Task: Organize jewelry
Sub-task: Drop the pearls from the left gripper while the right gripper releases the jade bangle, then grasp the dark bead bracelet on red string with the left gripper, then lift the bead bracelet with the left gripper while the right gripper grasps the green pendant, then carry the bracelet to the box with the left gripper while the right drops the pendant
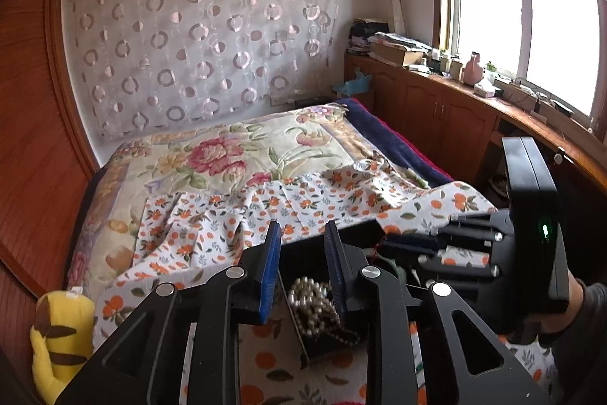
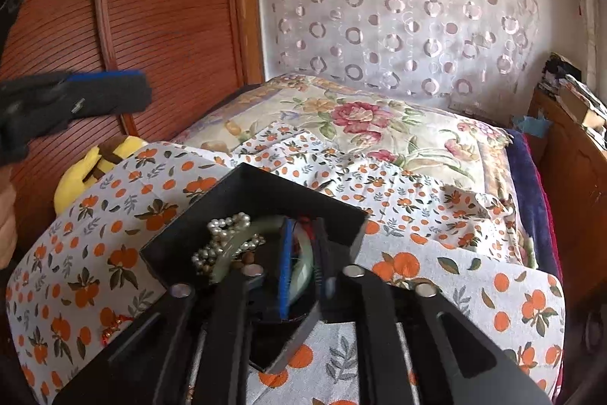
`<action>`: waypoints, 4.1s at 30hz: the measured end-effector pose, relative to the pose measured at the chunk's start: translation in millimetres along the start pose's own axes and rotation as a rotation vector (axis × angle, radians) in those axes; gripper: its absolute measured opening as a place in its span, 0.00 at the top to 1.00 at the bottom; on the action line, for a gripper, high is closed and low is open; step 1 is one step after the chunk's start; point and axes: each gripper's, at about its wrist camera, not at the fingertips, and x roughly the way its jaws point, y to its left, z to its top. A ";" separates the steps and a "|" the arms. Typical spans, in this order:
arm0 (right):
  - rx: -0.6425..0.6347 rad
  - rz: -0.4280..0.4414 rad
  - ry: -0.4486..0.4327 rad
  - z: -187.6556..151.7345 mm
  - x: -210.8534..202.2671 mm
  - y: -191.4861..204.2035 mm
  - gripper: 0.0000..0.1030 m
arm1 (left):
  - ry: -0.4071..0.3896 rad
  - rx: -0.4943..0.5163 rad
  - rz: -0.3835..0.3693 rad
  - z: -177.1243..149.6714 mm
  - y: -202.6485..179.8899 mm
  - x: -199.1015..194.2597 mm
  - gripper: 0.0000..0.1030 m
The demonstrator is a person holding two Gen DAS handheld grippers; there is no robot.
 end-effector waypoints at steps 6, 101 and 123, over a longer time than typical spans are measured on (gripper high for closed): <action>0.018 -0.022 0.000 -9.6 -14.5 -2.6 0.78 | 0.009 -0.006 0.016 -24.6 0.7 -17.9 0.69; -0.039 0.015 0.234 -103.9 -26.0 44.0 0.66 | 0.046 -0.164 -0.036 -169.5 1.2 -88.8 0.94; -0.085 -0.026 0.232 -107.2 -28.0 49.9 0.88 | 0.046 -0.164 -0.040 -170.1 -5.5 -89.0 0.94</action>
